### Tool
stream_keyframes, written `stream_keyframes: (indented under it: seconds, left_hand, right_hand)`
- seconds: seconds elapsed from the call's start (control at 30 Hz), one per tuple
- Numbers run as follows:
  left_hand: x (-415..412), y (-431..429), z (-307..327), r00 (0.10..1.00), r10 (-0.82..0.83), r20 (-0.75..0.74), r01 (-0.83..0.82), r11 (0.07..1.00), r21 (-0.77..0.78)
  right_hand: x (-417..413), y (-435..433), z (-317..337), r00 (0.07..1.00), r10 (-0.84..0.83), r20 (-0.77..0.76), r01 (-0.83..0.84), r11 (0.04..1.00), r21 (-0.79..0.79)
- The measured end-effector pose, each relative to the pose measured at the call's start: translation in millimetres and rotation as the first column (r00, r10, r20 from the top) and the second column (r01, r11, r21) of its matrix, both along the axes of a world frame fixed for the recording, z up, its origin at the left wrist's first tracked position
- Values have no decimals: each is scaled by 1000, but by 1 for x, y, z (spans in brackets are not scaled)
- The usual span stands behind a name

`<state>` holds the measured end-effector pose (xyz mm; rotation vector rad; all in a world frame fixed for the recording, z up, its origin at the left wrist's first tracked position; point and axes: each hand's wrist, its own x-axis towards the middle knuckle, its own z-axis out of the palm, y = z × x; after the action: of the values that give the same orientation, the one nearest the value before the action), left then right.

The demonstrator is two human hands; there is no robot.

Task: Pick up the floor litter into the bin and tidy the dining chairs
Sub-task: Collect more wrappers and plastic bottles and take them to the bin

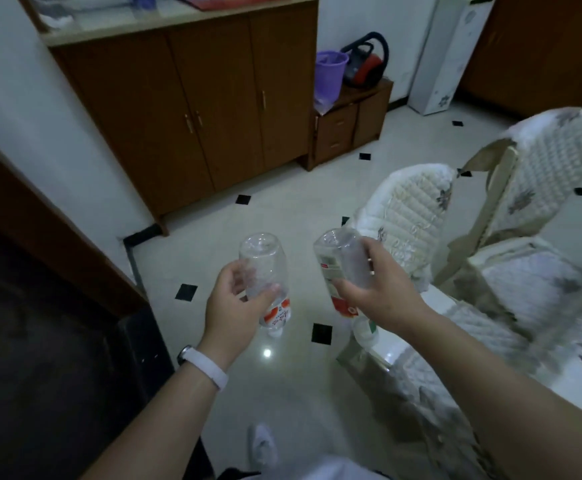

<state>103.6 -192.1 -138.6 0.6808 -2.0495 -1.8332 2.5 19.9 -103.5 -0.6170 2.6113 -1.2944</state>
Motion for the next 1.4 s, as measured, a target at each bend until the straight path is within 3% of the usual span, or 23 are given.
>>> stream_keyframes:
  seconds: [0.2, 0.33, 0.8, 1.03, 1.4]
  left_hand:
    - [-72, -67, 11, 988, -156, -13, 155, 987, -48]
    - [-108, -102, 16, 979, -202, -39, 201, 979, -25]
    - [-325, -231, 7, 978, -171, 117, 187, 972, -142]
    - [-445, -249, 17, 985, -143, 94, 156, 976, -151]
    - [-620, -272, -12, 943, -330, 39, 333, 936, -113]
  right_hand:
    - [-37, -51, 8, 989, -144, -34, 145, 989, 34]
    - [-66, -79, 0, 987, -157, -12, 158, 987, 37]
    - [-303, -209, -25, 984, -140, 111, 147, 987, -64]
    - [-422, -224, -8, 987, -152, 60, 155, 987, -40]
    - [-544, -222, -28, 927, -366, 75, 365, 930, 26]
